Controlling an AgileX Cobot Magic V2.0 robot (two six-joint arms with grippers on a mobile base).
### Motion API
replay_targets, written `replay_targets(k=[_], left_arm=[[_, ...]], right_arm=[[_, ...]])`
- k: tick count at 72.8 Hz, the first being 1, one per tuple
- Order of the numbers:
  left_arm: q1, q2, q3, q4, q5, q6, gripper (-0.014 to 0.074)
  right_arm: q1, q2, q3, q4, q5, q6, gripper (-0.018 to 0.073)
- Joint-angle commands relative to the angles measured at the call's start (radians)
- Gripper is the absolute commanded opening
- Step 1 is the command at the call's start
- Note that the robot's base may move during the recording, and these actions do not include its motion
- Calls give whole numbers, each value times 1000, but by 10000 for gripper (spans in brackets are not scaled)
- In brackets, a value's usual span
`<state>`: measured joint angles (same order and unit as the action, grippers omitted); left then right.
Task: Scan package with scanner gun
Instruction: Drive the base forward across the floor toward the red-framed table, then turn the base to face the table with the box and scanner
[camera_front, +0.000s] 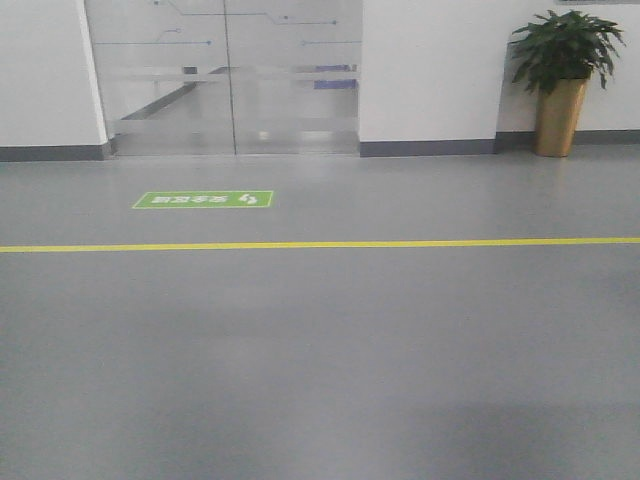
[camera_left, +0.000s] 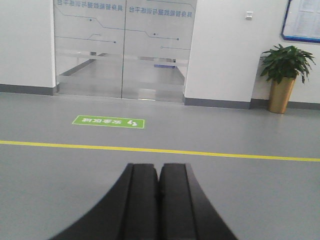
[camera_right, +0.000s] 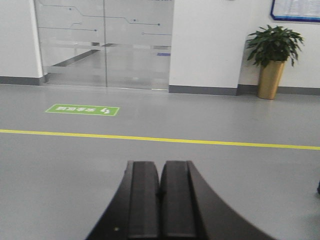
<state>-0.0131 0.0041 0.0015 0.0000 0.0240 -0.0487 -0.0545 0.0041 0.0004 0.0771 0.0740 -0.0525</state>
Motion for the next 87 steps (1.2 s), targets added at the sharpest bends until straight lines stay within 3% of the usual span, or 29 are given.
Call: replay_targets(k=[1, 87], left_arm=[[-5, -4, -2, 0, -17, -5, -111], [-5, -4, -2, 0, -17, -5, -111]], right_arm=[[-6, -4, 0, -4, -23, -2, -169], [-6, -4, 0, -4, -23, -2, -169]])
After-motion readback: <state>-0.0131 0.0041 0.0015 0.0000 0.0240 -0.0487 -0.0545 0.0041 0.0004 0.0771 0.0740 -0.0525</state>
